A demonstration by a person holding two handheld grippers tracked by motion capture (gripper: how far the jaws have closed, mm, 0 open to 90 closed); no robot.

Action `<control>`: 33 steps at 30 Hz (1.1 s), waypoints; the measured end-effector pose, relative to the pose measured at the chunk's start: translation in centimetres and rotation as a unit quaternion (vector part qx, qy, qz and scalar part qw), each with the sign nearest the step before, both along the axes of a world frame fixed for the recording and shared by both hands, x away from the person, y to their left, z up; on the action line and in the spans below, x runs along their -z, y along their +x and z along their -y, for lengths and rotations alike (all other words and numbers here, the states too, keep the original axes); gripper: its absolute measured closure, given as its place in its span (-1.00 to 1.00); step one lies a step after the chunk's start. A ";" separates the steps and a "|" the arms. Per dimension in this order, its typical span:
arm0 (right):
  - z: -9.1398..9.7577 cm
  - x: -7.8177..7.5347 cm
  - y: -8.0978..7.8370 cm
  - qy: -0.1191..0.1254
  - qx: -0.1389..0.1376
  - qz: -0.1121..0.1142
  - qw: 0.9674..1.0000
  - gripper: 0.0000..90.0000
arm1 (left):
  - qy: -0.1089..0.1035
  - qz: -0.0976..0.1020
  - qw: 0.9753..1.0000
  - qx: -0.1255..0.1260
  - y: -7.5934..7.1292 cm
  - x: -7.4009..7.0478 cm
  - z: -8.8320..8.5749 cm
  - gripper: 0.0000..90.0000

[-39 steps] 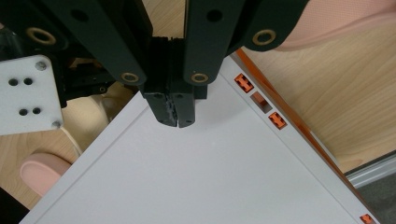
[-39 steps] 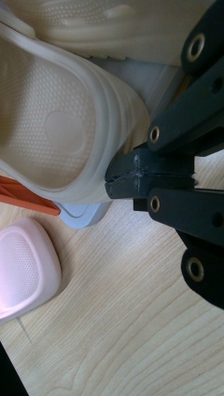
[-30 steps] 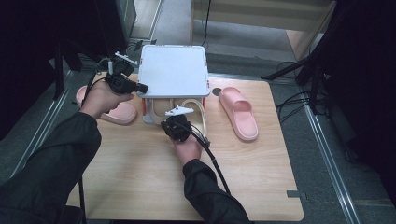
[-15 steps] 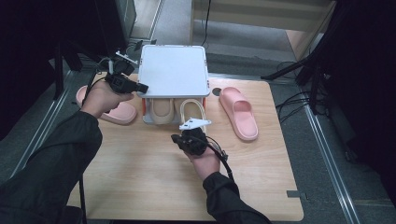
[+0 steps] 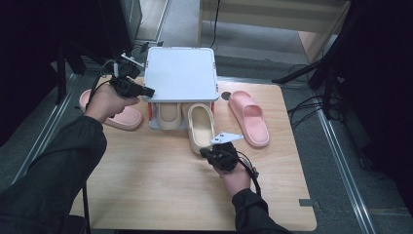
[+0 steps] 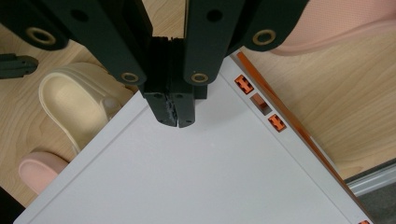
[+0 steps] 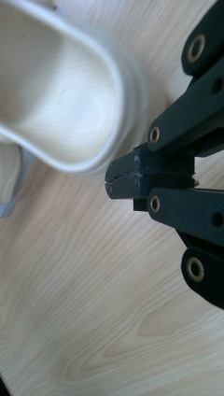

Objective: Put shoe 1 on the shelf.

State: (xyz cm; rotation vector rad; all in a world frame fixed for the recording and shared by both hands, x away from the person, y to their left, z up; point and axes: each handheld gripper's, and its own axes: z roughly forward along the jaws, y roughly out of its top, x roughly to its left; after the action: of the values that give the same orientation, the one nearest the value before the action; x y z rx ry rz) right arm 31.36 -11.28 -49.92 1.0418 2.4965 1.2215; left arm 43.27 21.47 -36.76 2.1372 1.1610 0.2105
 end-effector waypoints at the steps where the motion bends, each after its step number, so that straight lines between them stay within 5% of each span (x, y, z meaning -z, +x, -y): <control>1: 0.2 0.0 0.0 -0.002 0.001 0.000 1.000 1.00 | 0.000 0.000 1.000 0.000 0.0 0.0 0.0 0.99; 5: 1.1 0.4 0.2 -0.003 0.006 -0.016 1.000 1.00 | 0.001 -0.001 1.000 0.000 0.0 0.0 0.0 0.99; 19: 0.2 1.0 1.9 -0.007 0.025 -0.006 1.000 1.00 | -0.003 -0.001 1.000 0.000 0.0 0.0 0.0 0.99; 29: -1.7 0.8 4.9 0.027 0.046 -0.021 0.998 1.00 | -0.006 0.001 1.000 0.001 0.0 0.1 -0.1 0.99; 33: -2.7 0.9 6.3 0.017 0.051 -0.014 0.998 1.00 | -0.003 0.005 1.000 0.000 -0.1 0.1 -0.1 0.99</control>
State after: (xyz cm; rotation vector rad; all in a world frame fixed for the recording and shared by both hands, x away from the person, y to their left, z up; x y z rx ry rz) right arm 37.65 -8.56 -50.78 1.1876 2.4177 1.2330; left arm 43.21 21.53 -36.83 2.1286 1.1546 0.2166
